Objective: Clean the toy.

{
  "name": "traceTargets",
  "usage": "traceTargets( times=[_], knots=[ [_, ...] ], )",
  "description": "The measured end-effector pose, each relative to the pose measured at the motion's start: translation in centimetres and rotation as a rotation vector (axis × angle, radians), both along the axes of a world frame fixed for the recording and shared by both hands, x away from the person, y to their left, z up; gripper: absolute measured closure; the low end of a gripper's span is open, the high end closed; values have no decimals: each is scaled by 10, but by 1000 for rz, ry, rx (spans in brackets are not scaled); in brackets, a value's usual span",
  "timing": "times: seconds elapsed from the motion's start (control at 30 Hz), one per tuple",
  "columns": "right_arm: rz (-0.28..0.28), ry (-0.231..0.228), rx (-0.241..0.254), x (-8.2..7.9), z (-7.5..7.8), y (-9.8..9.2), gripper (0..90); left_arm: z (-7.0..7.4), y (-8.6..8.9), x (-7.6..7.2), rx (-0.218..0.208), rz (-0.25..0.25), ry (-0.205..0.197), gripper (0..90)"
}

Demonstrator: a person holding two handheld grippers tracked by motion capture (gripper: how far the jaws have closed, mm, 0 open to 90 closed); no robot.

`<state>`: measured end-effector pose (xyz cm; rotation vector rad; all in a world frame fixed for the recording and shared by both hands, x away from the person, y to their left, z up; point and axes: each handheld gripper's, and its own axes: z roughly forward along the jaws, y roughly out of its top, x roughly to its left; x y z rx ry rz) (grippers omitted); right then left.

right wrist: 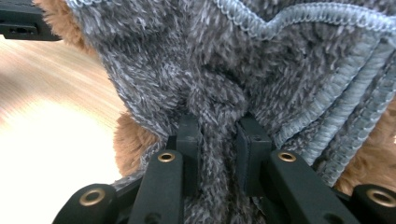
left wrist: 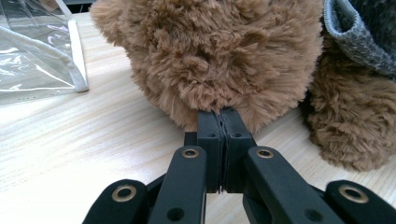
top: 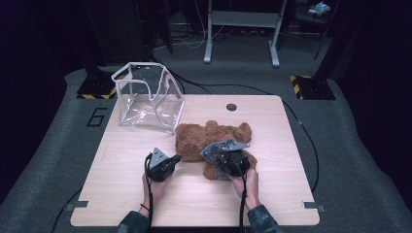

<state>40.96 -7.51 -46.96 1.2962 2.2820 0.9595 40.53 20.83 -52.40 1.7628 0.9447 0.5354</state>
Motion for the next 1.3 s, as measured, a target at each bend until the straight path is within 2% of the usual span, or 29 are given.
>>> traceTargets(
  times=[0.63,1.27,1.3],
  knots=[
    [-5,-2,10,0,1,1,744,0,1,0,1,-1,3,885],
    [-18,-39,34,-5,9,-5,744,0,1,0,-5,2,3,885],
    [-17,-51,32,-4,9,-5,744,0,1,0,-3,1,3,885]
  ],
)
